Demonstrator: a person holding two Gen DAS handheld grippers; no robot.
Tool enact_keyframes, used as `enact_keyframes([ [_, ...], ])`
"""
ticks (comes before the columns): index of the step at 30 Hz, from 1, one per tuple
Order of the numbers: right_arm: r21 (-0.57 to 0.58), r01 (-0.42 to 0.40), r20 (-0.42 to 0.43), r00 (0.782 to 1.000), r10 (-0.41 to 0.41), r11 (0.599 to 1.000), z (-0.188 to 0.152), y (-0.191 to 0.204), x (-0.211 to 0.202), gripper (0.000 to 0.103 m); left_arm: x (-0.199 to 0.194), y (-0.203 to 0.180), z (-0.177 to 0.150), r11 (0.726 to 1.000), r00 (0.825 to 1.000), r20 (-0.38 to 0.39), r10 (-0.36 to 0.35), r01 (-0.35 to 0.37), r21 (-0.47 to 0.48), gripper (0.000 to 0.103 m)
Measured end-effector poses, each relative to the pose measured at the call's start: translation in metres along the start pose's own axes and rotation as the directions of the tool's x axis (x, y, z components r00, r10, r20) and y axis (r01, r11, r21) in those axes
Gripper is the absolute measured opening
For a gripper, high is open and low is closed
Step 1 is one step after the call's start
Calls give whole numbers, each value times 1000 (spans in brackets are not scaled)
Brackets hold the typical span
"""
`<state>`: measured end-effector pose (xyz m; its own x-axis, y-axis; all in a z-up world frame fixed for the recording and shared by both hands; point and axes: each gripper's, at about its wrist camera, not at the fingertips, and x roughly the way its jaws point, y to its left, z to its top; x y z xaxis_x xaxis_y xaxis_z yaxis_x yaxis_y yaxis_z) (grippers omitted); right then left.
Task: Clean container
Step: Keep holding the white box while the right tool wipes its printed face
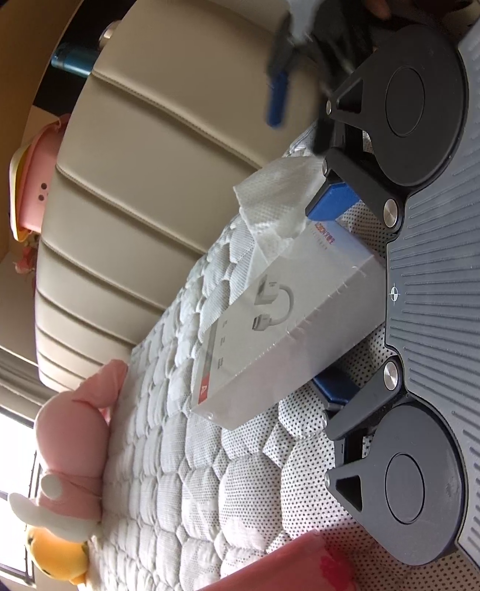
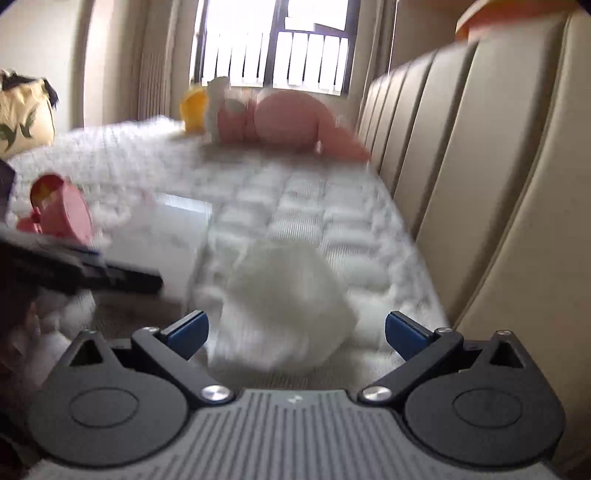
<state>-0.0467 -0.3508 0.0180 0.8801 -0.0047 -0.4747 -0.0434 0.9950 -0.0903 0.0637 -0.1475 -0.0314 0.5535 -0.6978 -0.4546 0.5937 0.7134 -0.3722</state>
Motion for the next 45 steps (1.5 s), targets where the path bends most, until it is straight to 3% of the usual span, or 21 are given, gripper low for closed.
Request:
enact_keyframes([
  [3,69,29,50,998,-32,997,10,-6,10,103,0,-1,-1,1000,1000,3,4,-4,9,91],
  [6,171,-80,-25,996,85,982,11,-15,42,95,-2,-1,-2,1000,1000,5,3,-3,8,91],
  [7,202,-119,-57,989,133,972,11,-17,53,86,-3,-1,-2,1000,1000,5,2,-2,8,91],
  [9,250,-184,-121,968,219,951,9,-18,69,57,-3,-2,-3,1000,1000,7,4,-4,17,91],
  [10,272,-206,-139,958,250,940,10,-18,75,28,-4,-2,-3,1000,1000,8,6,-6,22,91],
  [11,291,-211,-133,957,258,933,12,-19,75,18,-4,-2,-4,1000,1000,12,1,-2,22,91],
  [14,350,-286,-43,946,320,892,27,-25,58,13,-7,-1,-7,1000,1000,27,-14,14,21,89],
  [17,363,-414,70,906,418,835,53,-21,41,13,-6,-4,-8,999,1000,25,-11,10,35,89],
  [19,363,-510,114,855,506,780,68,-12,38,13,-5,-6,-8,999,1000,24,-6,5,47,90],
  [21,363,-585,118,801,587,725,78,1,46,13,-5,-7,-9,999,1000,24,-2,1,52,90],
  [22,353,-593,94,792,603,724,80,9,53,13,-5,-6,-9,999,1000,24,-4,3,48,91],
  [27,257,-468,-104,856,506,845,67,32,90,13,-6,-2,-9,999,1000,24,-16,15,30,91],
  [31,276,-357,-128,907,402,892,50,10,88,15,-6,-1,-9,999,999,23,-24,23,26,93],
  [33,290,-316,-141,920,366,903,44,-1,84,16,-5,0,-9,999,999,22,-27,26,25,93],
  [36,318,-315,-139,917,373,894,39,-12,79,16,-4,1,-9,999,999,22,-30,29,23,93],
  [38,344,-358,-108,904,415,868,39,-14,72,16,-3,0,-9,999,999,20,-30,29,24,93],
  [42,381,-507,-47,824,564,773,44,-3,61,16,-1,0,-8,999,999,18,-29,29,27,93],
  [43,368,-523,-52,814,579,769,45,2,59,19,-1,0,-8,999,999,17,-30,30,27,94],
  [45,317,-515,-75,824,562,797,45,10,55,19,-1,0,-7,999,999,12,-33,33,21,94],
])
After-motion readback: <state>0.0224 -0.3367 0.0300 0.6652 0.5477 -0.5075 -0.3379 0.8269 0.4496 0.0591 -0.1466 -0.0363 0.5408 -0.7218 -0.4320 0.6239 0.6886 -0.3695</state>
